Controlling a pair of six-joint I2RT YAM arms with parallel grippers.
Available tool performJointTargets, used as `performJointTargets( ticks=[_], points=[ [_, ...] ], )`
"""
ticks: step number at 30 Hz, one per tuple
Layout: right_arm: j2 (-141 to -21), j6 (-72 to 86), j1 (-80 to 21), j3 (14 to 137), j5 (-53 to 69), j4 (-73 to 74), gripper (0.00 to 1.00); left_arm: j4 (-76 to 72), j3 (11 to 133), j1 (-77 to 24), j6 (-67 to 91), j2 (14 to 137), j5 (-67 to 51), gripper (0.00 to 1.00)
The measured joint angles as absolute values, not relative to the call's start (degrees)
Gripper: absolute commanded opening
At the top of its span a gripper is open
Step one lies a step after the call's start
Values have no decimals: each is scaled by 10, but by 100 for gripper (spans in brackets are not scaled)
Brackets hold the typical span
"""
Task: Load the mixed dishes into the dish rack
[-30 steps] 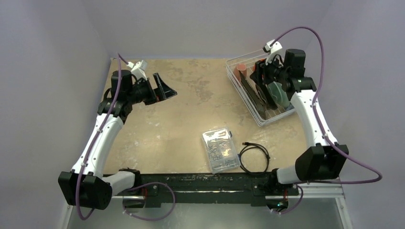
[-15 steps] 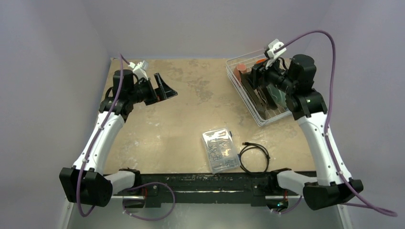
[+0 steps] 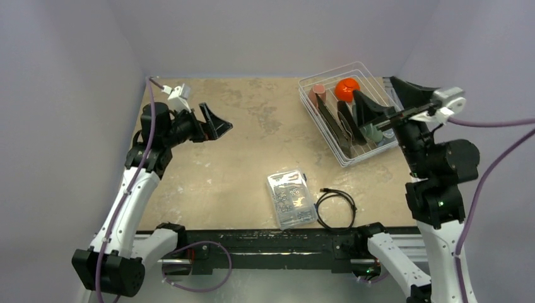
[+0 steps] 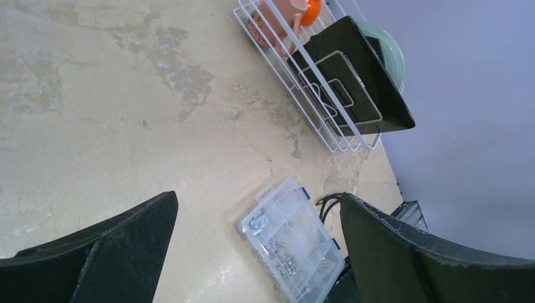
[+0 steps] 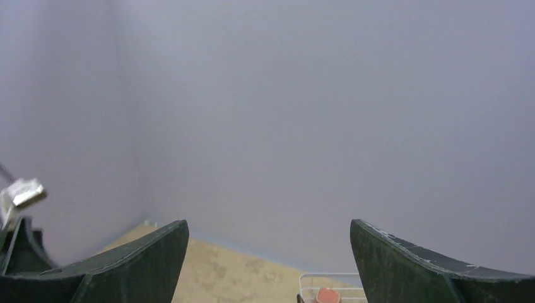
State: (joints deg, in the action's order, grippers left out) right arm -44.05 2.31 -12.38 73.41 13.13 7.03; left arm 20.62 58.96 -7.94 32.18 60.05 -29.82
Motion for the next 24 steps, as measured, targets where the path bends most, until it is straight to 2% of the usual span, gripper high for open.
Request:
performJointTargets(
  ticks=[7,16,24],
  points=[
    [-365,190,-124,703,-75,61,99,143,552,-92,295,492,-265,100],
    [-305,250,-124,683,-154,101,99,78,476,-118,227,362,-175,100],
    [-254,270,-124,670,-186,145,99,124,469,-121,213,210,-91,100]
  ],
)
